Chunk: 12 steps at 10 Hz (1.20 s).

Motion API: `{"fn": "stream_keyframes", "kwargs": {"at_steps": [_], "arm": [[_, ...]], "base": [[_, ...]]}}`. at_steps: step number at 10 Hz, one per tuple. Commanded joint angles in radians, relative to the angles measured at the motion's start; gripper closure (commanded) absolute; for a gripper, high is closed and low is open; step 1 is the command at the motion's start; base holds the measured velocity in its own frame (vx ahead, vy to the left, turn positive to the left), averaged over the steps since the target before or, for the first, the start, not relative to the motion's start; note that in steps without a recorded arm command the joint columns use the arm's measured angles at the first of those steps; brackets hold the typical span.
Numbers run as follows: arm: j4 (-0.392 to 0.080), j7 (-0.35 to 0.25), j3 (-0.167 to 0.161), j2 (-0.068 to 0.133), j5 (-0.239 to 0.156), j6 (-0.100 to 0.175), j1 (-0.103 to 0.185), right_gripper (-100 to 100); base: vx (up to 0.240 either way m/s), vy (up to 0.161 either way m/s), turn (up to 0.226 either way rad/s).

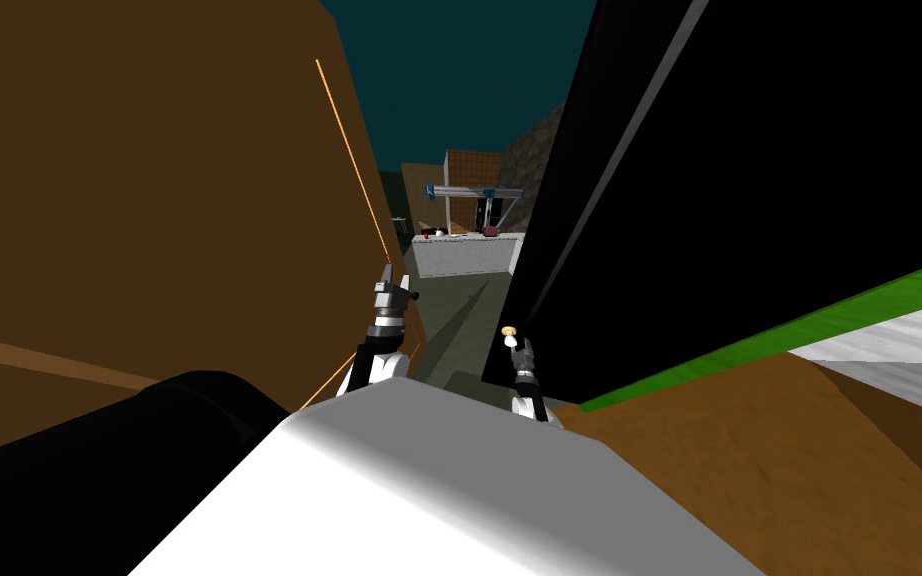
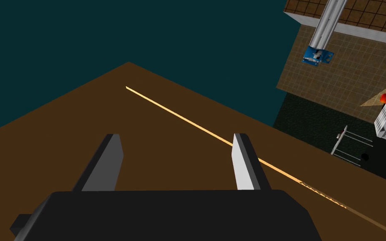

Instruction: Push the door open

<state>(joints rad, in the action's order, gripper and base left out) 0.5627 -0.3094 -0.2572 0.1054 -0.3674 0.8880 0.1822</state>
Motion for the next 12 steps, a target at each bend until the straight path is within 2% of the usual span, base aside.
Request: {"fn": "stream_keyframes", "kwargs": {"at_steps": [1, 3, 4, 6, 8, 9, 11, 12], "arm": [[0.012, -0.050, -0.008, -0.005, -0.021, -0.002, -0.006, -100], [0.019, -0.101, -0.013, -0.008, -0.035, -0.003, -0.010, -100], [0.019, -0.105, -0.013, -0.008, -0.035, -0.003, -0.010, -100], [0.034, -0.171, -0.024, -0.016, -0.066, -0.005, -0.018, -100], [0.042, -0.224, -0.029, -0.021, -0.082, -0.006, -0.022, -100], [0.042, -0.230, -0.029, -0.021, -0.082, -0.006, -0.022, -100], [0.058, -0.296, -0.040, -0.030, -0.113, -0.009, -0.030, -100], [0.058, -0.313, -0.040, -0.030, -0.113, -0.009, -0.030, -100]], "base": [[-0.067, -0.028, 0.087], [-0.049, -0.025, 0.030], [-0.034, -0.017, 0.023], [-0.061, -0.020, 0.056], [-0.052, -0.026, 0.041], [-0.031, -0.024, 0.033], [-0.055, -0.028, 0.067], [-0.061, -0.019, 0.025]]}}
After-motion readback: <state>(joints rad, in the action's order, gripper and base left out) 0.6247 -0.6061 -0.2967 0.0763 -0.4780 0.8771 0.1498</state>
